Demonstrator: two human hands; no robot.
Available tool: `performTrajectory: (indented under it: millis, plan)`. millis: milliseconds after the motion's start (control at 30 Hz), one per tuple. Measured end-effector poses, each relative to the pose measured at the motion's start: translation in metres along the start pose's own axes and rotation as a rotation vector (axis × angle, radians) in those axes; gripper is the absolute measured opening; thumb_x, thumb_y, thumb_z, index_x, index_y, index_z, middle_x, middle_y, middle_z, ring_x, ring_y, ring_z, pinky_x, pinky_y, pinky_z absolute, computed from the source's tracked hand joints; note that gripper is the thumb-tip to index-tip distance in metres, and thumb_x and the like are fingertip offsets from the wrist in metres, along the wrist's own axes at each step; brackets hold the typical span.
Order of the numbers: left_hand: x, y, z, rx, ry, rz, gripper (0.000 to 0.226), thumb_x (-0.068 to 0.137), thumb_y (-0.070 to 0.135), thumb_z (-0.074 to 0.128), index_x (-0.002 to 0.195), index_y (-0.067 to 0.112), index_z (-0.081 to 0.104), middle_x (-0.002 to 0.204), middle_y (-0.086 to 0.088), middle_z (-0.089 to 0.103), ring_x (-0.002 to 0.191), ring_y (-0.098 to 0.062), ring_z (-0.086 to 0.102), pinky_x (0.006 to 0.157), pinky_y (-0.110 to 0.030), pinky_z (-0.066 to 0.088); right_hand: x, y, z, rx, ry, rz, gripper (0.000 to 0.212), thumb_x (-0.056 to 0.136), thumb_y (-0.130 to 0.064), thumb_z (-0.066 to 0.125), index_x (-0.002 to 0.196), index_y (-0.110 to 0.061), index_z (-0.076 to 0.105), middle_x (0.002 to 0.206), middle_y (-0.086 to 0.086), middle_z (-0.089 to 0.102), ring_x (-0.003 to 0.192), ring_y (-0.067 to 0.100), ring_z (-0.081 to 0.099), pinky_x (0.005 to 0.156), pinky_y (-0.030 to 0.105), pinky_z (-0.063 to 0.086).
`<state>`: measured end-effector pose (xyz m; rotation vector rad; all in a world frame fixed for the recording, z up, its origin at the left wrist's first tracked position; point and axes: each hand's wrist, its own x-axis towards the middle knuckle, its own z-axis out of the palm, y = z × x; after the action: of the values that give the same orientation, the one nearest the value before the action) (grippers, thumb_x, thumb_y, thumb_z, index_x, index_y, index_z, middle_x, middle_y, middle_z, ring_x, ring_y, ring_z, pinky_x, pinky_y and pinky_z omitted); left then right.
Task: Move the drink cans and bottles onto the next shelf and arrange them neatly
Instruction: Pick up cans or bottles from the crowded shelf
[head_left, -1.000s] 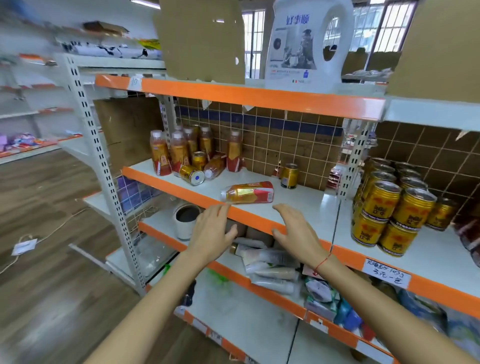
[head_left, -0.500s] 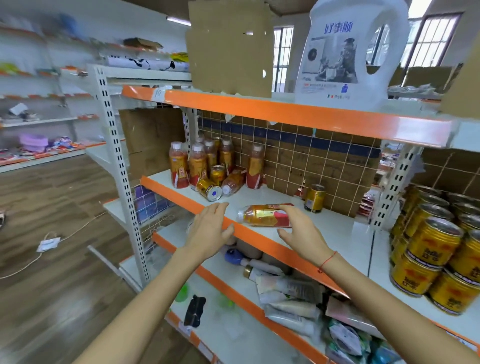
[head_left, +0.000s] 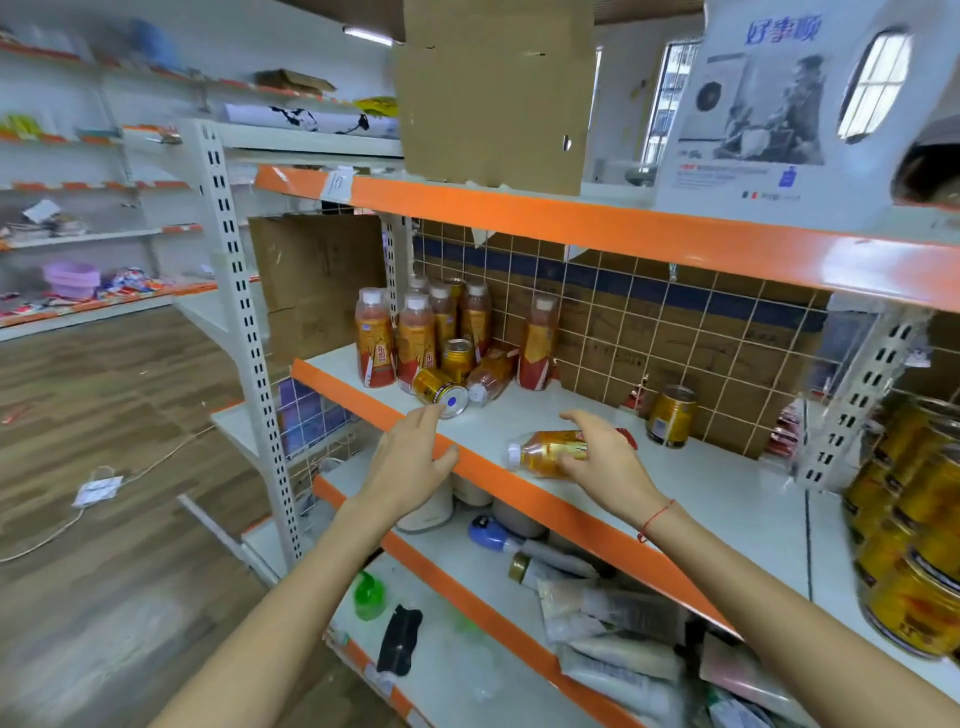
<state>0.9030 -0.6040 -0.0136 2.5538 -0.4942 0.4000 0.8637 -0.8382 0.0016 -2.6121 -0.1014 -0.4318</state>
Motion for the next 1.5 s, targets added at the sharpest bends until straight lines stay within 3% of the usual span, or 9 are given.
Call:
performTrajectory:
  millis: [267, 433, 567, 667, 767, 933, 1100, 1333, 1500]
  plan:
    - [0.049, -0.072, -0.020, 0.010, -0.006, 0.048, 0.055, 0.092, 0.028, 0.053, 0.142, 0.013, 0.035, 0.139, -0.008, 0.046, 0.122, -0.026, 0.046, 0.096, -0.038, 0.040, 0.063, -0.046, 0.051, -0.008, 0.017, 0.049, 0.053, 0.090, -0.017, 0.057, 0.139, -0.011, 0.040, 0.143, 0.007, 0.044, 0.131, 0.022, 0.040, 0.104, 0.030, 0.032]
    - [0.071, -0.126, -0.042, 0.014, -0.058, 0.023, 0.059, 0.094, 0.030, 0.052, 0.146, 0.011, 0.030, 0.146, -0.010, 0.039, 0.132, -0.026, 0.039, 0.104, -0.039, 0.037, 0.100, -0.079, 0.083, 0.037, 0.055, 0.040, 0.050, 0.087, -0.013, 0.061, 0.134, -0.009, 0.044, 0.135, 0.010, 0.050, 0.125, 0.024, 0.045, 0.099, 0.027, 0.034]
    - [0.093, -0.164, -0.054, -0.010, -0.087, -0.009, 0.059, 0.092, 0.028, 0.055, 0.144, 0.012, 0.032, 0.142, -0.012, 0.043, 0.125, -0.027, 0.046, 0.099, -0.043, 0.042, 0.124, -0.091, 0.103, 0.124, 0.073, 0.116, 0.047, 0.086, -0.010, 0.059, 0.131, -0.008, 0.046, 0.128, 0.012, 0.055, 0.118, 0.027, 0.051, 0.092, 0.030, 0.039]
    - [0.107, -0.177, -0.055, -0.057, -0.107, -0.052, 0.060, 0.092, 0.025, 0.056, 0.145, 0.011, 0.031, 0.144, -0.012, 0.041, 0.130, -0.027, 0.042, 0.101, -0.041, 0.041, 0.141, -0.095, 0.109, 0.121, 0.046, 0.156, 0.050, 0.087, -0.013, 0.058, 0.135, -0.008, 0.042, 0.131, 0.012, 0.054, 0.119, 0.028, 0.051, 0.093, 0.032, 0.041]
    - [0.121, -0.185, -0.050, 0.002, -0.097, -0.016, 0.057, 0.090, 0.027, 0.056, 0.142, 0.015, 0.034, 0.137, -0.012, 0.048, 0.119, -0.029, 0.049, 0.094, -0.041, 0.045, 0.159, -0.099, 0.111, 0.107, 0.021, 0.187, 0.051, 0.088, -0.012, 0.058, 0.136, -0.008, 0.040, 0.127, 0.012, 0.055, 0.114, 0.027, 0.053, 0.086, 0.029, 0.041]
    - [0.146, -0.189, -0.039, 0.062, -0.063, -0.007, 0.054, 0.091, 0.033, 0.055, 0.139, 0.017, 0.036, 0.131, -0.009, 0.053, 0.116, -0.027, 0.051, 0.094, -0.042, 0.045, 0.187, -0.096, 0.119, 0.139, 0.007, 0.204, 0.054, 0.088, -0.015, 0.061, 0.137, -0.010, 0.039, 0.129, 0.012, 0.055, 0.112, 0.026, 0.055, 0.092, 0.038, 0.048]
    - [0.167, -0.199, -0.029, -0.017, -0.069, -0.076, 0.053, 0.091, 0.031, 0.057, 0.138, 0.015, 0.038, 0.134, -0.010, 0.051, 0.121, -0.028, 0.048, 0.098, -0.041, 0.042, 0.215, -0.089, 0.122, 0.115, -0.034, 0.189, 0.053, 0.089, -0.015, 0.060, 0.137, -0.012, 0.038, 0.128, 0.011, 0.056, 0.103, 0.025, 0.058, 0.084, 0.033, 0.048]
    - [0.201, -0.208, -0.028, -0.221, -0.023, -0.224, 0.061, 0.090, 0.033, 0.062, 0.137, 0.004, 0.034, 0.137, -0.017, 0.047, 0.126, -0.030, 0.046, 0.098, -0.040, 0.039, 0.261, -0.089, 0.127, 0.266, -0.101, 0.216, 0.068, 0.087, -0.009, 0.064, 0.145, -0.012, 0.028, 0.143, 0.012, 0.044, 0.130, 0.028, 0.043, 0.104, 0.035, 0.037]
    - [0.226, -0.227, -0.008, -0.205, -0.025, -0.184, 0.072, 0.088, 0.034, 0.065, 0.145, 0.011, 0.026, 0.145, -0.014, 0.041, 0.131, -0.028, 0.043, 0.102, -0.039, 0.038, 0.286, -0.095, 0.152, 0.359, -0.105, 0.200, 0.071, 0.086, -0.015, 0.068, 0.144, -0.016, 0.027, 0.143, 0.007, 0.044, 0.131, 0.025, 0.043, 0.107, 0.037, 0.035]
